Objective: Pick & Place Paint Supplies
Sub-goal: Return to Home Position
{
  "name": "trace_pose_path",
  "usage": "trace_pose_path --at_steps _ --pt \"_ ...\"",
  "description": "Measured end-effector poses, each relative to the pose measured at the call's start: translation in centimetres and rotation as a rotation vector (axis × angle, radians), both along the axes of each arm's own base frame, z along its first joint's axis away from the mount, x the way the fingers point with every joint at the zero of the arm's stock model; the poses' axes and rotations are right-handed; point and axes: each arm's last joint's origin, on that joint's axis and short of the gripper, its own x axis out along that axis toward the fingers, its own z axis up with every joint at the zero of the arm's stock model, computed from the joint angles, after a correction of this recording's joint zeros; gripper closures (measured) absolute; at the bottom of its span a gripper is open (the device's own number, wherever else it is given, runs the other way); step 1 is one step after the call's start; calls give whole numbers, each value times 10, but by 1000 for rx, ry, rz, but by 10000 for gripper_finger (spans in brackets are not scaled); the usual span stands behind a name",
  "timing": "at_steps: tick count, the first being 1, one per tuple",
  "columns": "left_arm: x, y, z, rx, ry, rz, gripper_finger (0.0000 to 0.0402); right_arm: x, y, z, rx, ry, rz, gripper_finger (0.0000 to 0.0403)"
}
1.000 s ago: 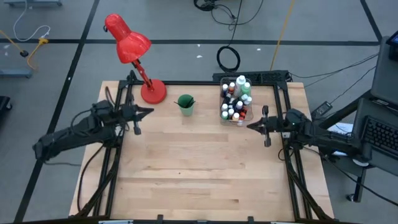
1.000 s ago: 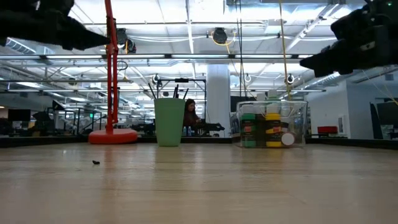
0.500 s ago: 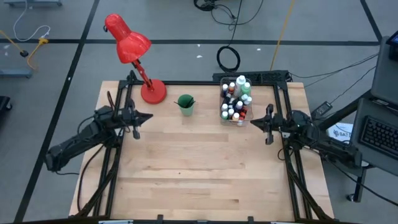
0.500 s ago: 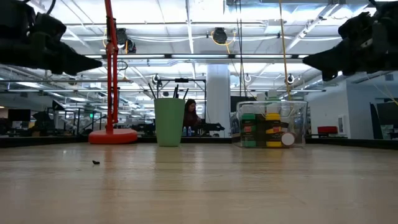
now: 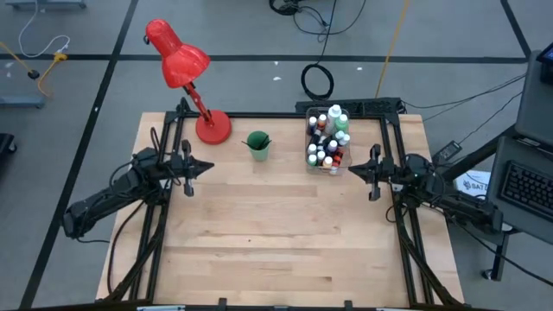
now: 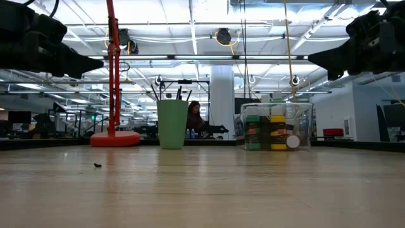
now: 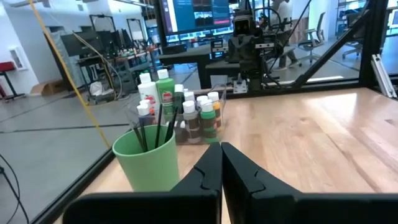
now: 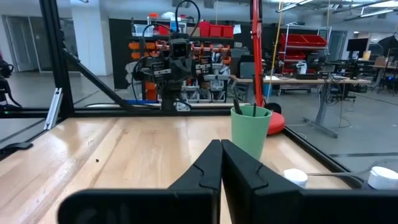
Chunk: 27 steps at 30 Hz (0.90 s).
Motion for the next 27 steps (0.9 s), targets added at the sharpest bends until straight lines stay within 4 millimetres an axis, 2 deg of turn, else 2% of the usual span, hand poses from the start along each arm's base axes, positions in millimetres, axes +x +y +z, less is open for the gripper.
trace_pose_path --at_steps 13,23,27 --pt "0 0 0 -26 -3 5 382 0 0 2 2 -22 2 399" --pt "0 0 0 -21 -2 5 400 0 0 2 2 -23 2 401" --pt "0 0 0 -21 -2 6 392 0 0 2 2 -23 2 397"
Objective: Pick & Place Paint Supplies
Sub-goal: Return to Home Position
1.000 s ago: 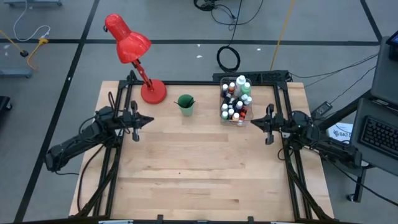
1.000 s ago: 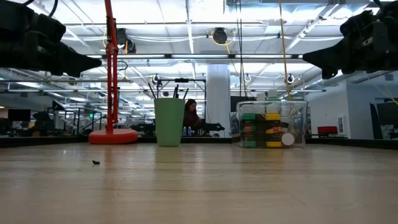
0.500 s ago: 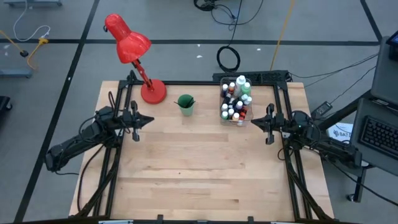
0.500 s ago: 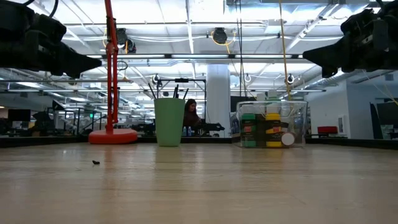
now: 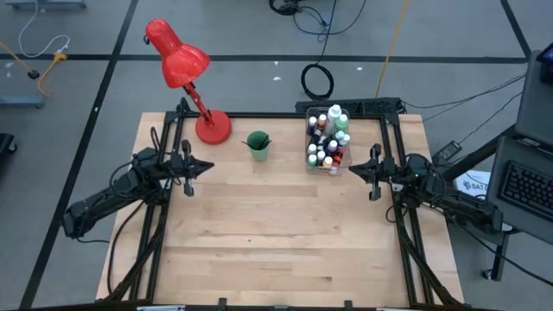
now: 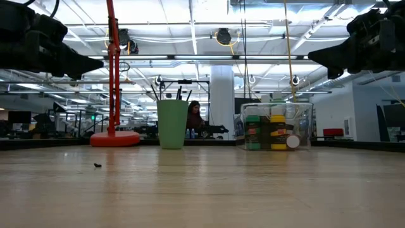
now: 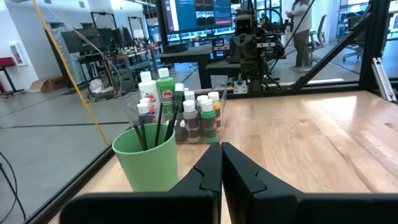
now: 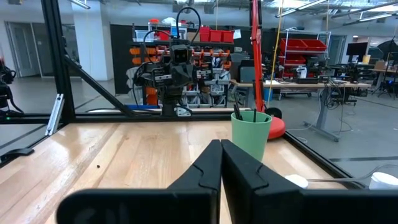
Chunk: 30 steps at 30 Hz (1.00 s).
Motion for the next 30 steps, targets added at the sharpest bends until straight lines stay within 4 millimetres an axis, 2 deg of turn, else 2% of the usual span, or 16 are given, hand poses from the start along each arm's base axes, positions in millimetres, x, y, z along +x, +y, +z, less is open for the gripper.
trace_pose_path --at_steps 6,30 --pt "0 0 0 0 0 0 377 0 0 0 0 0 0 397" --pt "0 0 0 1 0 0 376 0 0 0 0 0 0 398"
